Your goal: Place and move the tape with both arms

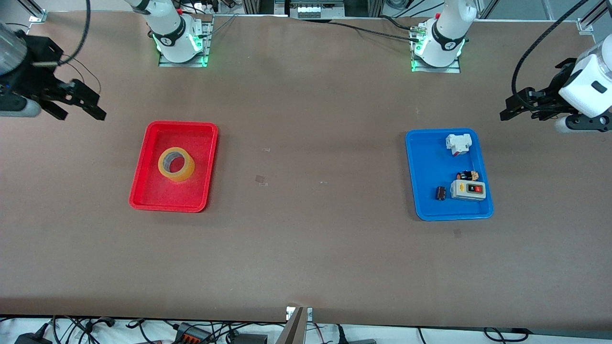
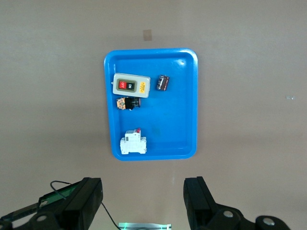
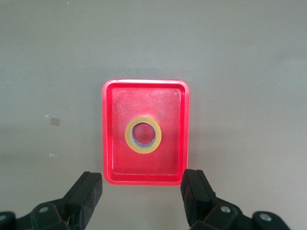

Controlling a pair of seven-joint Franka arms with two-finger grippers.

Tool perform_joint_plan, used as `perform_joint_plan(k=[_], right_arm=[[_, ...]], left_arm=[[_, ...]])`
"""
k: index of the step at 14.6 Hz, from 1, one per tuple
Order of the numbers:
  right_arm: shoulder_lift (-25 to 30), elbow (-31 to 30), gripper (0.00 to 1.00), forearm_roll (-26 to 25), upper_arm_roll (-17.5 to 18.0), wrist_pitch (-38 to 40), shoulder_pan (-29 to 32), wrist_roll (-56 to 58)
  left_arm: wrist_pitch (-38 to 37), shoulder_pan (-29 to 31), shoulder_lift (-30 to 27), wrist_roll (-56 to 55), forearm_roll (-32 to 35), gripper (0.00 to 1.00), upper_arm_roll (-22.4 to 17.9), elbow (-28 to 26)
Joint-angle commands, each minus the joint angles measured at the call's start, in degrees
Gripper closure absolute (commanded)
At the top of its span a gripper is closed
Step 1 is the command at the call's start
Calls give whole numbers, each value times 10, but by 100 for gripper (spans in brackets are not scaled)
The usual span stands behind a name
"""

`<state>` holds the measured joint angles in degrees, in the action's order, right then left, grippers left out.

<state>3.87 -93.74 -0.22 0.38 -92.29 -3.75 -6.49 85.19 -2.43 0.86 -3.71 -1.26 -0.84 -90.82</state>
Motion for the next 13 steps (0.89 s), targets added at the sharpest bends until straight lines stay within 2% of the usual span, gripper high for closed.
perform_joint_plan(k=[1,6,13], right_arm=[[-11,52,2,6,-5,75,0,-12],[-37,119,1,0,-25,97,9,-2],[-37,100,1,-1,-25,98,15,-3]], left_arm=[[-1,16,-16,39,-5,0,-2,-7],[2,19,-16,32,-6,0,3,-6],[1,19,-14,26,-8,0,4,-3]])
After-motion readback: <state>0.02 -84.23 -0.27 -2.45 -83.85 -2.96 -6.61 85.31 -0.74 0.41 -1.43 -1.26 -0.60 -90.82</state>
